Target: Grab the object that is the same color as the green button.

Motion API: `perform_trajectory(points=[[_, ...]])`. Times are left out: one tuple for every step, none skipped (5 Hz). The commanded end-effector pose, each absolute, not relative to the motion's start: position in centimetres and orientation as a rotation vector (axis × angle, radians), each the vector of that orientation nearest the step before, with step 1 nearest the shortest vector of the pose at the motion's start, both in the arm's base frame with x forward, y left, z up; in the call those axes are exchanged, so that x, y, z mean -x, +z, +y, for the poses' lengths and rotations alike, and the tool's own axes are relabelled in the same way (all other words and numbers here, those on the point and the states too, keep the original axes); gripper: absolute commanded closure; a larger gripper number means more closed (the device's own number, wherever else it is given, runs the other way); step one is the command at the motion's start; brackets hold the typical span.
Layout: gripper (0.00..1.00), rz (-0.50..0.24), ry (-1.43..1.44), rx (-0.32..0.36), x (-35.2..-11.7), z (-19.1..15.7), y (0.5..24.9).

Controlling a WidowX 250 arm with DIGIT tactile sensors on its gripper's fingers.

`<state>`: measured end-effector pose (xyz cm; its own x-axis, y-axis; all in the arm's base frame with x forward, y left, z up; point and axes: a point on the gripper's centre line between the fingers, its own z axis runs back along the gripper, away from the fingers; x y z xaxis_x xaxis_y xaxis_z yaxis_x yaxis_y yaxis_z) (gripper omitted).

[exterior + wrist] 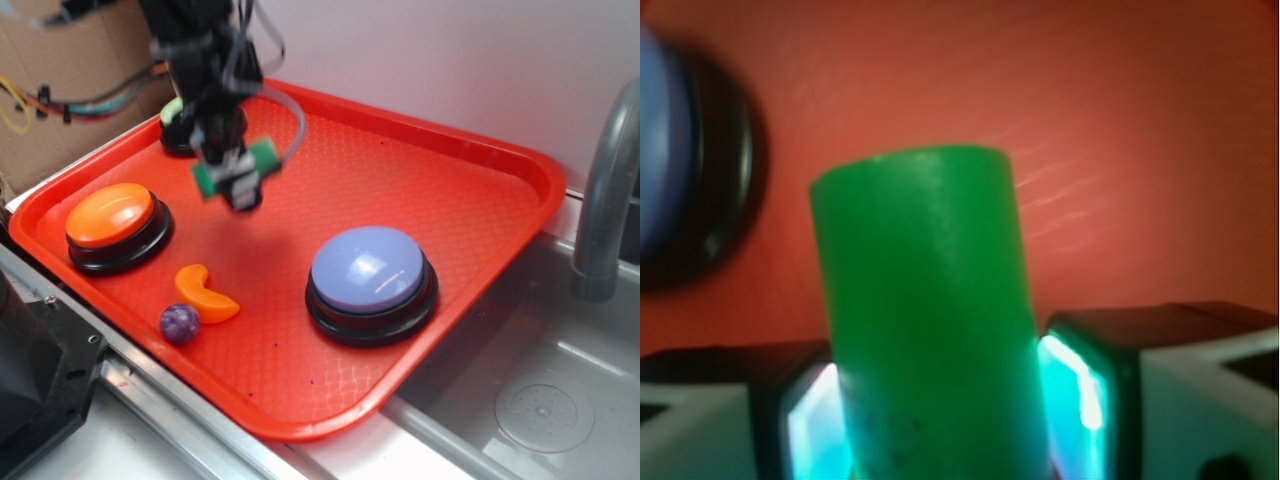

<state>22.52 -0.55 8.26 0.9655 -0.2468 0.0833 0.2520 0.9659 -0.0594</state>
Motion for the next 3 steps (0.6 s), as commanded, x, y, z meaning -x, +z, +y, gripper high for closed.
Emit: perform_trajectory(points=[[1.00,-0.149,0.069,0.037,-24.9,3.0,15.5],[1.00,-0.216,0.180,0.033,-25.2,4.0,17.9],[1.00,-0.206,0.150,0.081,-25.4,5.9,18.0]])
